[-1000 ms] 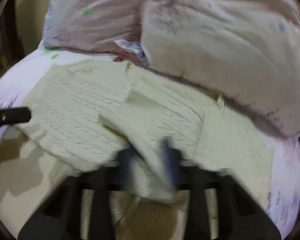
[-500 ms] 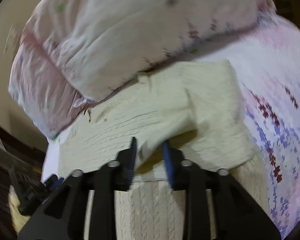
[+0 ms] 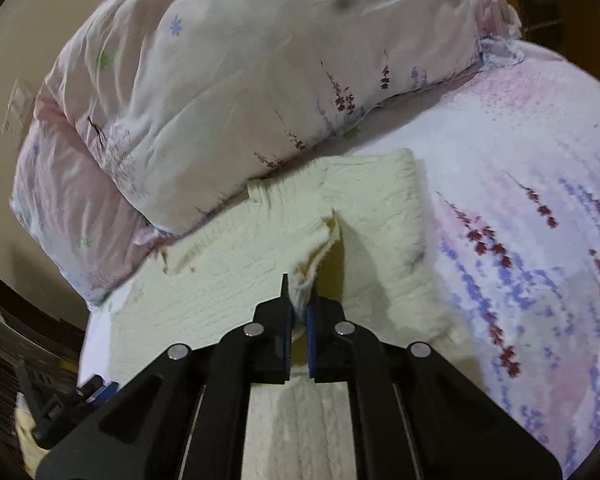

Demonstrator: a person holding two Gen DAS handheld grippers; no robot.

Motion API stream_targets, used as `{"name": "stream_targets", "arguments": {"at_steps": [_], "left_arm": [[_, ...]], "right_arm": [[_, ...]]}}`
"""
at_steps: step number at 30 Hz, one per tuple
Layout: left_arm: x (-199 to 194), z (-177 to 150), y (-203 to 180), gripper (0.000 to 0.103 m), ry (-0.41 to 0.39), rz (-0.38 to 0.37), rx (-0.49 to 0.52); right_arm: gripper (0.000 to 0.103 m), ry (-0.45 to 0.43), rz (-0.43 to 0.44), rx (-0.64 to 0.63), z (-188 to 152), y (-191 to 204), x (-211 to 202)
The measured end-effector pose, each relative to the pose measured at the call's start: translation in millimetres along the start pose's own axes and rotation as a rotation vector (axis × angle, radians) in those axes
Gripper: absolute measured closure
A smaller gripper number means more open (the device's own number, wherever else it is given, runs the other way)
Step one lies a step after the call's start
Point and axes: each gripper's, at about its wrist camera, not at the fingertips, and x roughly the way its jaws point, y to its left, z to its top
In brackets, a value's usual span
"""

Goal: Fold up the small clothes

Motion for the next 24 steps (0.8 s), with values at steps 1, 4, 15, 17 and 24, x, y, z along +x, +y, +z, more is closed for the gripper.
{"name": "stream_targets", "arguments": {"at_steps": [1, 4, 15, 17, 24], "left_arm": [[0, 0, 0, 0.028, 0.0, 0.001, 0.002], [1, -1, 0, 0.028, -0.001, 0.001, -0.003], [-38, -31, 0, 0.028, -0.021, -0.022, 0.026], [-54, -45, 5, 0.028, -0.032, -0.02, 0.036], [-89, -97, 22, 0.028, -0.038, -0.013, 0.017]], "right_arm": [[0.098, 0.01, -0.016, -0.003, -2, -1, 1], [0.098, 0.042, -0.061, 0.0, -5, -5, 10], [0.049, 0.103, -0.039, -0.087, -18, -17, -28], [0.046, 0.102, -0.021, -0.107, -25, -27, -47], [0.046, 0.161, -0.004, -0.095, -68, -85, -103]]}}
